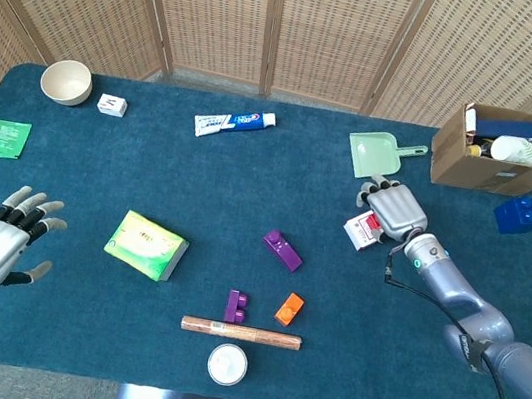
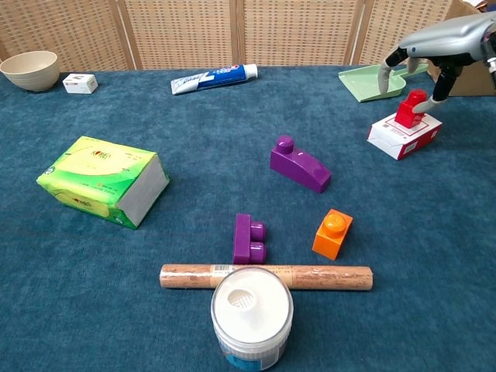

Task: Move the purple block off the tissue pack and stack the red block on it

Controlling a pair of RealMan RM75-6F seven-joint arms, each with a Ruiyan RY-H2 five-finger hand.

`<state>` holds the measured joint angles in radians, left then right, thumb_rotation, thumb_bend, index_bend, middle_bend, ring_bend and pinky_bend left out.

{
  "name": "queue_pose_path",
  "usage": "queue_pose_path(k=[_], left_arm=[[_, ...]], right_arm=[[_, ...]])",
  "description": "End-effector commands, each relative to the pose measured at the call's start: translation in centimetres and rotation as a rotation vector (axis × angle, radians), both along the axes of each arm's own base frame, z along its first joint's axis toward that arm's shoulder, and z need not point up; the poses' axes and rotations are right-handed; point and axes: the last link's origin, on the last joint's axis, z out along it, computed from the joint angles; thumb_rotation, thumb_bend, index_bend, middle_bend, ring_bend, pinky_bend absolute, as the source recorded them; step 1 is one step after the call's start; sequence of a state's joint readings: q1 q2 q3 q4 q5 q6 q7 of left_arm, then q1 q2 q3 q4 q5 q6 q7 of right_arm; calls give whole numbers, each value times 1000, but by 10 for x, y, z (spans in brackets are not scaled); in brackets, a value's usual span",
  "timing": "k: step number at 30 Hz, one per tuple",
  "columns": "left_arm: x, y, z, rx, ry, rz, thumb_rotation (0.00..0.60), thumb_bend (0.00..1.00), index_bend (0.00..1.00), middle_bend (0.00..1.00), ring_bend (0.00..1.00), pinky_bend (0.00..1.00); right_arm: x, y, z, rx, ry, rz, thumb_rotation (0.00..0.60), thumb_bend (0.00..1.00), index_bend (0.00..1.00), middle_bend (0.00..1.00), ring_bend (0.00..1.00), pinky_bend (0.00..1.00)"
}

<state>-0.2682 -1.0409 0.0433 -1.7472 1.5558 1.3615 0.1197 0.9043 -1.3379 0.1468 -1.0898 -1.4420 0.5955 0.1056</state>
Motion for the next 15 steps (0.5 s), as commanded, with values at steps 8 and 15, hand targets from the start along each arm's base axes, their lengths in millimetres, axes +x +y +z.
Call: queue_pose_path(k=[8, 15], left_arm=[[-1, 2, -3, -8, -3, 5, 600, 331, 297, 182, 122, 1], [-3, 2, -4, -12, -5, 10, 600, 331, 297, 181, 121, 1]], right_arm=[[-3, -7, -7, 15, 44, -7, 600, 260, 343, 219, 88, 264], [-6, -9, -8, 17, 58, -15, 600, 260, 363, 219, 92, 264]])
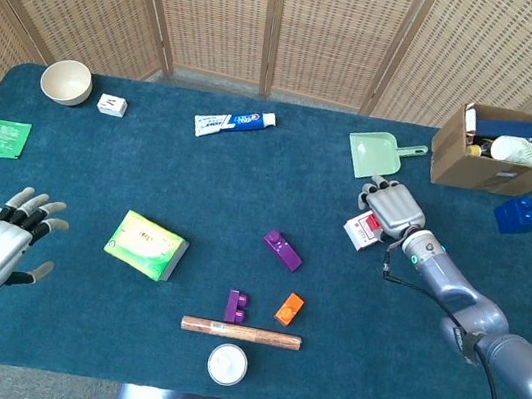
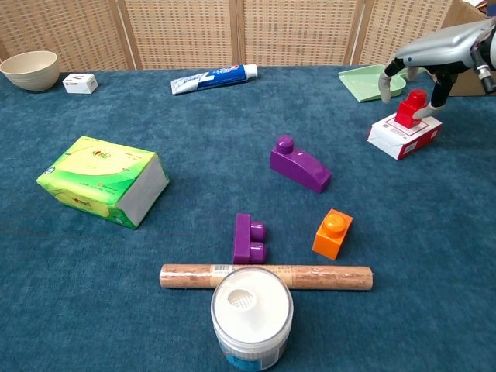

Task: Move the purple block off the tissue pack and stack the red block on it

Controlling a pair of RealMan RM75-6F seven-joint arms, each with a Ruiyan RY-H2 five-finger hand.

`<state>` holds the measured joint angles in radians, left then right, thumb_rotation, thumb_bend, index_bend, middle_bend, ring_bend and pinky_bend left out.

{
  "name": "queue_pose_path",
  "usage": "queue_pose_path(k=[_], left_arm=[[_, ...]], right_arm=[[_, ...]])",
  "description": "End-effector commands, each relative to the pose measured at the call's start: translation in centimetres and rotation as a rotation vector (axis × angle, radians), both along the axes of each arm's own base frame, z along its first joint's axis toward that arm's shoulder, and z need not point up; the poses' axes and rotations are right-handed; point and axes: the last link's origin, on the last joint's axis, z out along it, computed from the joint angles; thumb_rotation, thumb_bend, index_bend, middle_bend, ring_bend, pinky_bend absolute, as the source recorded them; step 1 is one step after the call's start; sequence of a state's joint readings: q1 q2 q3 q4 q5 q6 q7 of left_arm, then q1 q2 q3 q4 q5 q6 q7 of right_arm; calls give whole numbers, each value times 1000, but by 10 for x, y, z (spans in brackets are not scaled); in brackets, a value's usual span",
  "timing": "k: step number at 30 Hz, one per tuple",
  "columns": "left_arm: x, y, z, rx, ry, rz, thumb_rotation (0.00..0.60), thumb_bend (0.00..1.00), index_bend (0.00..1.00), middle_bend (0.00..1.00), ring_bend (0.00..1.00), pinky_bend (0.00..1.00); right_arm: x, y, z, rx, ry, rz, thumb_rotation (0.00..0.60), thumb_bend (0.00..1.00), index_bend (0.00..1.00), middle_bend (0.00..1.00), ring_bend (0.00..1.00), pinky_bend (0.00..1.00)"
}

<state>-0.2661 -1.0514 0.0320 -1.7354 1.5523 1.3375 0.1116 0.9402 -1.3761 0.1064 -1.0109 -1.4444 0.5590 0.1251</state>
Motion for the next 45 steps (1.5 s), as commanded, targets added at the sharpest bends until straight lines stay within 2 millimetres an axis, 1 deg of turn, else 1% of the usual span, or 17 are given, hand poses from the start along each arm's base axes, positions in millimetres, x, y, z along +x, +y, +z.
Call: queue_pose_path(k=[1, 7, 14, 18, 23, 29, 36, 45], left_arm=[[-1, 0, 0, 0, -2, 2, 600, 331, 297, 181, 121, 1], [-2, -1, 0, 1, -1, 4, 600, 331, 297, 181, 121, 1], [-4, -2, 0, -2, -1, 11, 600, 330, 297, 178, 121, 1], [-5, -3, 0, -1, -1, 13, 600, 330, 297, 177, 121, 1], [-7, -3, 1, 1, -3, 19, 600, 331, 297, 176, 121, 1], [-10, -3, 1, 3, -4, 25, 600, 330, 297, 175, 121, 1], [-11, -2, 2, 5, 1, 13, 600, 330, 297, 174, 121, 1], [-5, -4, 5, 22, 0, -14, 600, 331, 298, 175, 120, 0]], right_arm=[[-1, -1, -1, 2, 4, -2, 600, 259, 365, 219, 93, 264], [-1, -3, -2, 4, 14, -9, 600, 255, 382, 219, 98, 264], [-2, -5, -5, 6, 27, -19, 600, 240, 425, 221, 104, 264], [-2, -7, -7, 7, 34, -25, 600, 232, 477, 224, 117, 266], [-1, -10, -8, 5, 29, -33, 600, 195, 530, 237, 139, 273], [3, -12, -10, 4, 30, -27, 600, 202, 602, 249, 160, 287], [11, -7, -5, 6, -1, -17, 600, 216, 626, 261, 180, 291], [25, 8, 8, 3, -82, 9, 600, 229, 629, 273, 193, 293]])
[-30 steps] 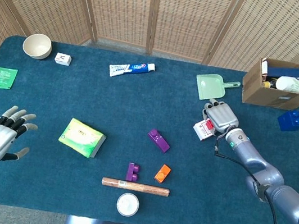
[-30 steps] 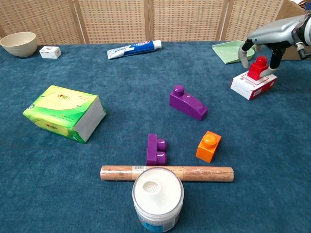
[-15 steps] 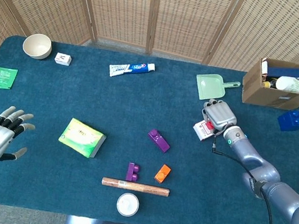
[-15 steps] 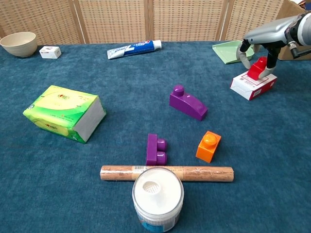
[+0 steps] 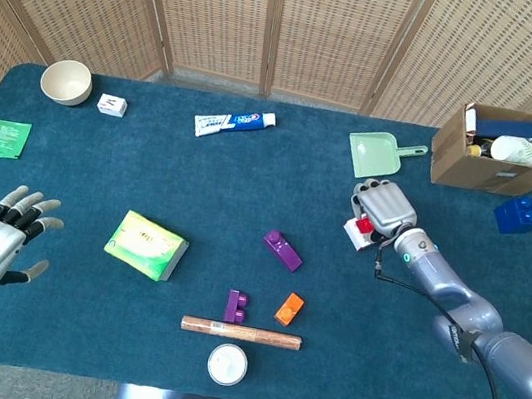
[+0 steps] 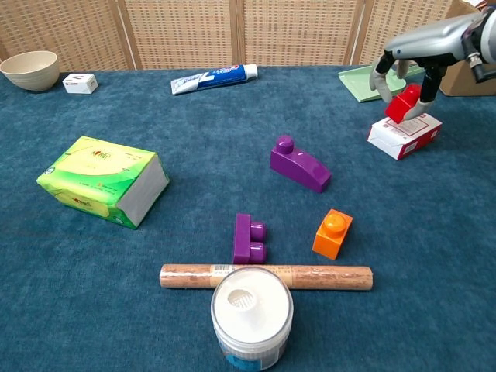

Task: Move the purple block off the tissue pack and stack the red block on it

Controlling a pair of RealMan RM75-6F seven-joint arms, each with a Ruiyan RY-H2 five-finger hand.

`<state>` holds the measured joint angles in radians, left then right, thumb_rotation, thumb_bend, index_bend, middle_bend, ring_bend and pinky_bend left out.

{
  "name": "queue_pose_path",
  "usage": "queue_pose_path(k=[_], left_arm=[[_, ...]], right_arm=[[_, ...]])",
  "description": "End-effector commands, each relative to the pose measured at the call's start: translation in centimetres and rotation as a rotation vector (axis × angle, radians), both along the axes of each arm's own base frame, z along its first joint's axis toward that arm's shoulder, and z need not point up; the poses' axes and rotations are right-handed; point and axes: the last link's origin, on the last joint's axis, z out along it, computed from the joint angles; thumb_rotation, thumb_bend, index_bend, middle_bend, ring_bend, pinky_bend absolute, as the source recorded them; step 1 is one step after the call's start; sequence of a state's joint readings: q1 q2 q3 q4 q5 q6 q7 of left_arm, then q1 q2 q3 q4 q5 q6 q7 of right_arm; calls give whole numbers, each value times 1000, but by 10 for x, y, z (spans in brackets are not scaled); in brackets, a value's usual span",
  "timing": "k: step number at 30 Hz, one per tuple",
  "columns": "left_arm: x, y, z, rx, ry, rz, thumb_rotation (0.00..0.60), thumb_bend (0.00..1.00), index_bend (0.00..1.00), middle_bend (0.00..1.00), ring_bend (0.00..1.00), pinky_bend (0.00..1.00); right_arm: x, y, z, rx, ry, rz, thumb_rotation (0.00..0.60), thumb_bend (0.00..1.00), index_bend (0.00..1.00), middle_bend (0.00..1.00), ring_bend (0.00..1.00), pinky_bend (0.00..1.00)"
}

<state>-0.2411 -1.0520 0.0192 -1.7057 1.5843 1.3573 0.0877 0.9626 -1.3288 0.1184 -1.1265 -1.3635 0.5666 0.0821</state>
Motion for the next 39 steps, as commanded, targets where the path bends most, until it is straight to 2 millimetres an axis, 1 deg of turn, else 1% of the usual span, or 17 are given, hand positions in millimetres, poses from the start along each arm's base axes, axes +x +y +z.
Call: queue_pose_path(k=[1, 6, 10, 14, 17, 20, 22, 29, 39], left_arm=[[0, -1, 1, 2, 0, 0, 600, 330, 298, 175, 120, 1], [3, -3, 4, 16, 0, -7, 600, 330, 298, 175, 120, 0], [7, -4, 5, 22, -3, -23, 600, 331, 298, 176, 121, 0], [11, -4, 8, 28, -5, -36, 600, 330, 298, 176, 120, 0], [13, -6, 10, 32, -5, -42, 600, 331, 297, 176, 121, 0], [15, -7, 10, 33, -7, -43, 600, 330, 297, 175, 121, 0], [15, -7, 11, 34, -10, -43, 600, 331, 297, 174, 120, 0], [14, -9, 11, 36, -14, -38, 600, 331, 296, 173, 119, 0], [9, -12, 13, 42, -17, -24, 600, 329, 295, 170, 118, 0]], right_arm=[[3, 4, 7, -13, -27, 6, 600, 229, 629, 273, 193, 293], [12, 14, 14, -11, -64, 35, 600, 229, 629, 273, 193, 293], [23, 26, 15, 11, -93, 62, 600, 234, 629, 273, 192, 293], [34, 38, 12, 43, -98, 95, 600, 236, 629, 273, 193, 293], [47, 49, 8, 73, -110, 131, 600, 236, 628, 274, 193, 293], [54, 54, 6, 91, -118, 139, 600, 238, 628, 274, 193, 293], [63, 60, 1, 123, -130, 144, 600, 238, 627, 274, 193, 293], [84, 67, -13, 172, -132, 157, 600, 233, 626, 274, 193, 293], [109, 64, -33, 198, -137, 171, 600, 236, 629, 274, 193, 293]])
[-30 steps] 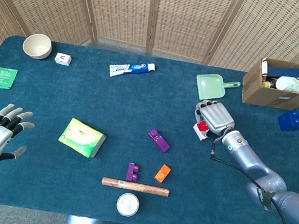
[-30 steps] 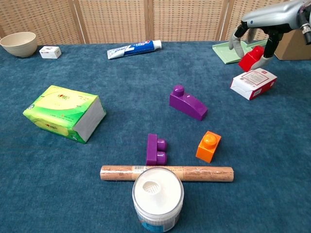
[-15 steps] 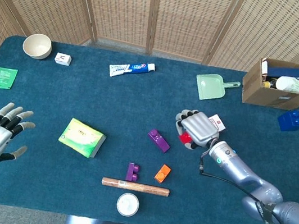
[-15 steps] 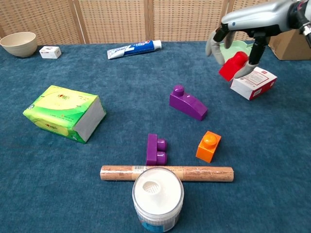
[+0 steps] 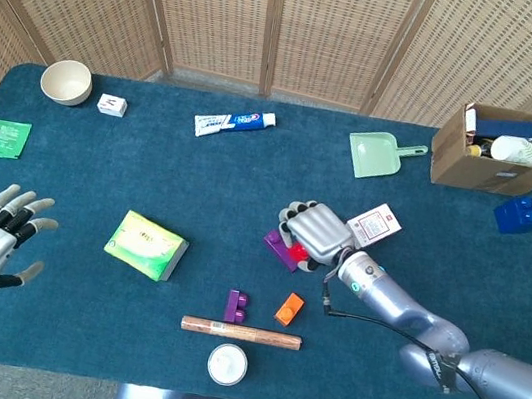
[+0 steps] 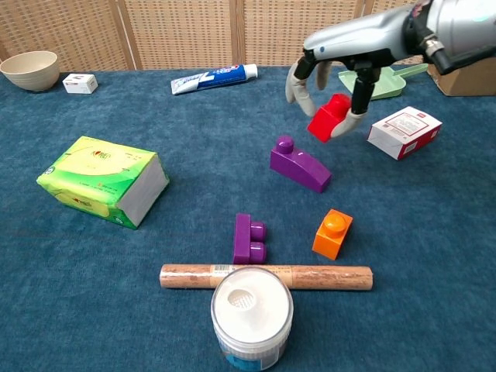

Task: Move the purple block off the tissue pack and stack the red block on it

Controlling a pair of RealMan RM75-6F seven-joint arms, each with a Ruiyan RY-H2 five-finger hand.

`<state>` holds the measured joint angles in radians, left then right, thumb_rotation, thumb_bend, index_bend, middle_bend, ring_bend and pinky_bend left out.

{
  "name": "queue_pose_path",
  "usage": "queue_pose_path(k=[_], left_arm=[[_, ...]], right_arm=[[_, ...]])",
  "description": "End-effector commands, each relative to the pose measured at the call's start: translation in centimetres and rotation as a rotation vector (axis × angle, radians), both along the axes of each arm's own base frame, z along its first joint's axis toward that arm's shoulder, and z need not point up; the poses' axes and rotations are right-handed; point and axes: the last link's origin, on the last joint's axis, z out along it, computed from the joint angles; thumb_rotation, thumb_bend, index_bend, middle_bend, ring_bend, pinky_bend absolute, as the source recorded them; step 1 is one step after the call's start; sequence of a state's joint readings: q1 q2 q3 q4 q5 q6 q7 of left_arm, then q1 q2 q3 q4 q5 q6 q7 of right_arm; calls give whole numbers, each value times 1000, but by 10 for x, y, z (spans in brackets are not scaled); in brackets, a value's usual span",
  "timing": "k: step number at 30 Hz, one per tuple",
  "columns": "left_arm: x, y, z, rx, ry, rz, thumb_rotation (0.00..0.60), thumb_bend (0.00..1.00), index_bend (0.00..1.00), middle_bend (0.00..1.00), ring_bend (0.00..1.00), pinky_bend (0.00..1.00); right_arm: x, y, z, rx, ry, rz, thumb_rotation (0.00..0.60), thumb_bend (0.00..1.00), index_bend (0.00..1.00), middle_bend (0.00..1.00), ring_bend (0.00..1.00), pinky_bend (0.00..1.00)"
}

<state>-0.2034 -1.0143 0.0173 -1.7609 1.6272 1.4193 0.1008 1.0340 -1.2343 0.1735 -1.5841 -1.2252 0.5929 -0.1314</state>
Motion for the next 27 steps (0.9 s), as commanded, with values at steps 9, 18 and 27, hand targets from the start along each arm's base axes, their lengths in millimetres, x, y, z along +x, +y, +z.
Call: queue_pose_path(k=[9, 18, 27], left_arm=[[-7, -3, -1, -10, -5, 26, 600, 330, 293, 160, 107, 0], [-12, -4, -3, -19, -10, 43, 600, 330, 290, 158, 107, 0], [-15, -3, -5, -26, -14, 47, 600, 330, 287, 154, 106, 0]], right_arm=[[25, -12, -22, 1, -28, -6, 600, 235, 630, 274, 193, 293], [21, -25, -33, -29, 38, -17, 600, 236, 631, 274, 193, 293], [20, -28, -42, -42, 87, -12, 600, 233, 631, 274, 192, 293]])
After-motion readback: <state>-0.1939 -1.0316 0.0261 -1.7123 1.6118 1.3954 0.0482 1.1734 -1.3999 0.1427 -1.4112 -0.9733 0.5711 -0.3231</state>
